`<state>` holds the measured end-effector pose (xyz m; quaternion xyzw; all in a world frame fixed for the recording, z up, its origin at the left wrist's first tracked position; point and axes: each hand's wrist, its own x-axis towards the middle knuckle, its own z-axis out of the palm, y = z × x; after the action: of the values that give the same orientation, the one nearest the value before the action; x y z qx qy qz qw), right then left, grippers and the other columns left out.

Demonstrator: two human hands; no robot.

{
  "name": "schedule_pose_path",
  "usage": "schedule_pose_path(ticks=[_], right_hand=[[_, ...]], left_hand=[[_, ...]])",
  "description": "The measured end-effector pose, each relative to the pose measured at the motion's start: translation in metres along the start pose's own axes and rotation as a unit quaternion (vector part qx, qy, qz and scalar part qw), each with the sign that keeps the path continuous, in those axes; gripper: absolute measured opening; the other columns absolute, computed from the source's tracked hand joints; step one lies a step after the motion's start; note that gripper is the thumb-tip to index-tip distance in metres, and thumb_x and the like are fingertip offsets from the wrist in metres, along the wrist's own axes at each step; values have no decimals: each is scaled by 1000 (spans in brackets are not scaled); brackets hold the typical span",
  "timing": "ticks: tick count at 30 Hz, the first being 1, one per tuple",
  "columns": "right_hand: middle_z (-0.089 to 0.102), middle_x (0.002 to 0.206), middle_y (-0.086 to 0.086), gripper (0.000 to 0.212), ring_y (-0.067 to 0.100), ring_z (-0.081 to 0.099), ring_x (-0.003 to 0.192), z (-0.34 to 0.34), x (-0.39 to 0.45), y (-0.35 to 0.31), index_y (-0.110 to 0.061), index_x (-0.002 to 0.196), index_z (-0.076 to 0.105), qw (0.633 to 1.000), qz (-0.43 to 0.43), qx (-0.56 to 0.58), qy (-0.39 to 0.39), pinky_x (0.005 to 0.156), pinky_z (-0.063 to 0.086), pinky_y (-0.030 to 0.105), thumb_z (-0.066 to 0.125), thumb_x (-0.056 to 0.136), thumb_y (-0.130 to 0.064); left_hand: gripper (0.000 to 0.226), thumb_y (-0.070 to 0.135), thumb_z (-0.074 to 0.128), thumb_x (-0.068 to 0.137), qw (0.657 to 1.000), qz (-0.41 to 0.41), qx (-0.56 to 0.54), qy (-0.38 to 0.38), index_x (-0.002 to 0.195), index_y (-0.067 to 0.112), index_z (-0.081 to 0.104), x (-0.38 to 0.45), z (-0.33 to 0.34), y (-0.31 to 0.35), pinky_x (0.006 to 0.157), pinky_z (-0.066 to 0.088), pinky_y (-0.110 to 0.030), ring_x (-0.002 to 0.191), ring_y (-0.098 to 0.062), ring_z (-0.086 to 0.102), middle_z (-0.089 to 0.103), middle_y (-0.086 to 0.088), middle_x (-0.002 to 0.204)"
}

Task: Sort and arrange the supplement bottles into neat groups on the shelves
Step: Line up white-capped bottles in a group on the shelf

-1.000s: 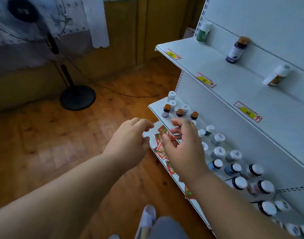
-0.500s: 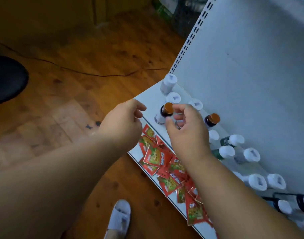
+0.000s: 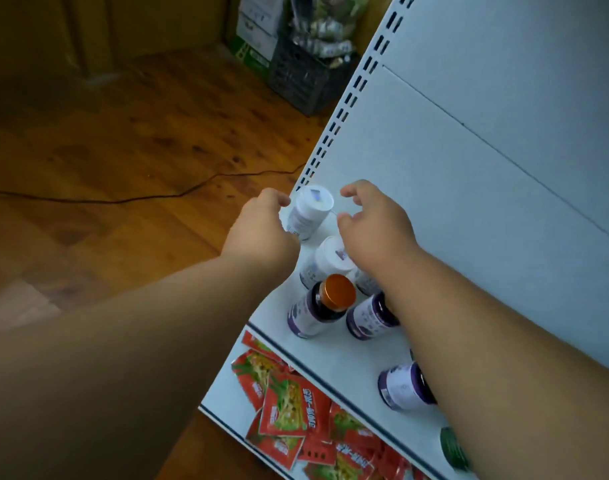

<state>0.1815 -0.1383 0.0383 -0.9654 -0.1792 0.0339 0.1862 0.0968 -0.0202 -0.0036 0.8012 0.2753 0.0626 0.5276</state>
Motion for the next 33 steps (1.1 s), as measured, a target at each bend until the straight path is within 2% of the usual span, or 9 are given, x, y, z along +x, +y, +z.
schedule_pose_path(ticks=[3,6,10,13,15,19,26,30,33], right_hand=[[59,118,-2,33,16,61,98,6,20,14,-30,124,56,999,5,35,-39,81,54,34,56,94,-16],[62,123,-4,32,13,63,104,15,28,16,-29,118,59,993,4,86,-77,81,56,34,62,91,-12],[65,99,-3,34,18,64,89,17,31,8,-27,116,61,987,4,146,-65,65,52,32,68,87,-12],[61,87,-4,35,14,61,83,14,26,-10,-24,120,62,984,-25,166,-54,64,49,27,70,88,-13],[59,84,-8,35,11,61,84,12,16,-29,-23,121,64,981,-42,183,-56,70,53,26,70,88,-12],[56,86,-15,36,6,61,86,12,-31,-78,-22,122,66,963,-45,257,-72,84,58,28,70,87,-11],[67,109,-5,34,12,67,100,-7,-144,-149,-27,121,65,903,16,404,-145,84,60,36,65,91,-11],[67,106,-1,24,19,69,96,-50,-209,-180,-36,113,62,876,75,449,-161,74,61,38,66,91,-26],[66,102,-1,22,21,69,95,-101,-261,-195,-41,105,62,864,93,469,-157,74,61,43,68,87,-30]], left_hand=[[59,3,67,89,1000,18,21,-7,139,24,45,21,22,1,87,50,-32,115,-23,57,53,-2,139],[53,1,65,87,999,30,6,-12,133,22,46,32,35,-5,86,54,-36,101,-22,58,58,-3,128],[44,7,67,90,996,23,-87,15,125,25,48,40,28,-12,69,50,-23,98,-15,57,60,2,118],[42,10,67,92,990,-10,-142,5,127,26,50,36,3,-10,59,50,-17,94,-13,62,60,6,114],[36,14,66,93,980,-46,-195,-4,126,24,54,23,-17,-11,62,53,-21,91,-12,67,65,5,111],[30,14,65,94,951,-132,-278,-14,124,17,58,-25,-73,-19,81,61,-35,90,-18,73,71,-6,106],[25,12,51,101,923,-200,-325,-55,125,8,59,-146,-181,-11,64,57,-29,82,-21,73,72,-17,106],[27,11,45,104,909,-194,-356,-96,127,3,57,-211,-228,21,83,59,-37,97,-29,71,70,-22,114],[29,10,44,104,913,-187,-338,-129,130,2,55,-264,-256,58,87,59,-36,106,-34,68,68,-23,117]])
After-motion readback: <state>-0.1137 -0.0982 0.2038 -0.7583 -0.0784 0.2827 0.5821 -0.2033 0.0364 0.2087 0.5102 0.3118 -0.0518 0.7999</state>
